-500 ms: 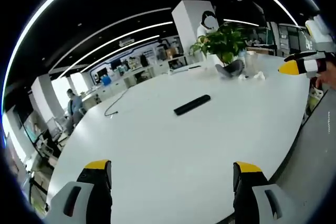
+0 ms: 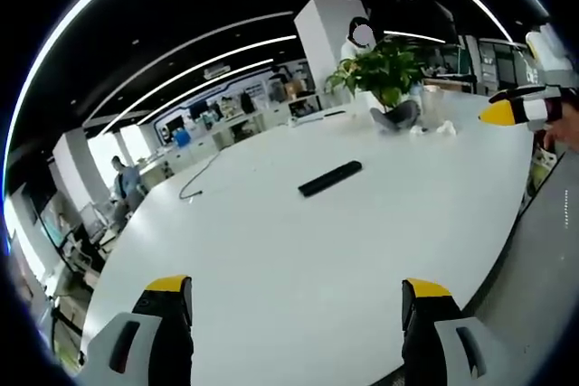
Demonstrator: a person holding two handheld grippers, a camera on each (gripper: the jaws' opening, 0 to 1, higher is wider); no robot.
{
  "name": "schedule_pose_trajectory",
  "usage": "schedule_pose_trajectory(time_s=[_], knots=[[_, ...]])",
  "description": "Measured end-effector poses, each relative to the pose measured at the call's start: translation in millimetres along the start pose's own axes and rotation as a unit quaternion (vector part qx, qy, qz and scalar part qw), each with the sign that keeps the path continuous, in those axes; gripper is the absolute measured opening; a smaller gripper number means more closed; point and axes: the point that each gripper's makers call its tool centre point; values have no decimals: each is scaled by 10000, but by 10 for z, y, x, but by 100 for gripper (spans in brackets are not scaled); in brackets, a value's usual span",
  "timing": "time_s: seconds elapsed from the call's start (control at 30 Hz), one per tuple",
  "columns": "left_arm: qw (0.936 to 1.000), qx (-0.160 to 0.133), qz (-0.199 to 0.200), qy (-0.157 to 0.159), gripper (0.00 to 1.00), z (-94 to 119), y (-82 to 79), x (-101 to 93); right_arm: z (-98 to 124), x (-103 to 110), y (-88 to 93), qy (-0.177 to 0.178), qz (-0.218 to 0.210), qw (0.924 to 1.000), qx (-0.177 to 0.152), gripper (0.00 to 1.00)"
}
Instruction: Press the specified remote control buttons in sequence, fully releasing each button before pressing the next.
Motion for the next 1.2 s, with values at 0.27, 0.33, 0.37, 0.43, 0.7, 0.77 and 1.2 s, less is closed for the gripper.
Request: schedule_pose_trajectory(time_s=[0.27,0.33,0.37,0.43,0.7,0.77,1.2], knots=[[10000,12,-9,22,100,-2,1,-12,0,16,7,-33,30,10000,20,75],[10000,13,-15,24,100,-2,1,-14,-1,23,10,-43,51,10000,18,75],[10000,7,-15,24,100,-2,-1,-15,-1,25,11,-50,54,10000,20,75],[10000,24,-15,22,100,-4,4,-15,-2,29,16,-59,61,10000,35,75],[10000,32,-21,48,100,-9,7,-25,-6,40,16,-75,83,9999,34,75],[10000,36,-23,58,100,-11,8,-28,-6,38,16,-70,83,9999,36,75],[9999,-65,97,110,100,-8,-34,-23,-7,10,9,-32,27,10000,15,75]])
Point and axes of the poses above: the point that each gripper's makers call its tool centre point, and the gripper's own axes: z roughly backward along the fingers, x roughly to its left, y roughly out of its underside, and after that the axes turned 11 degrees about y, right-handed
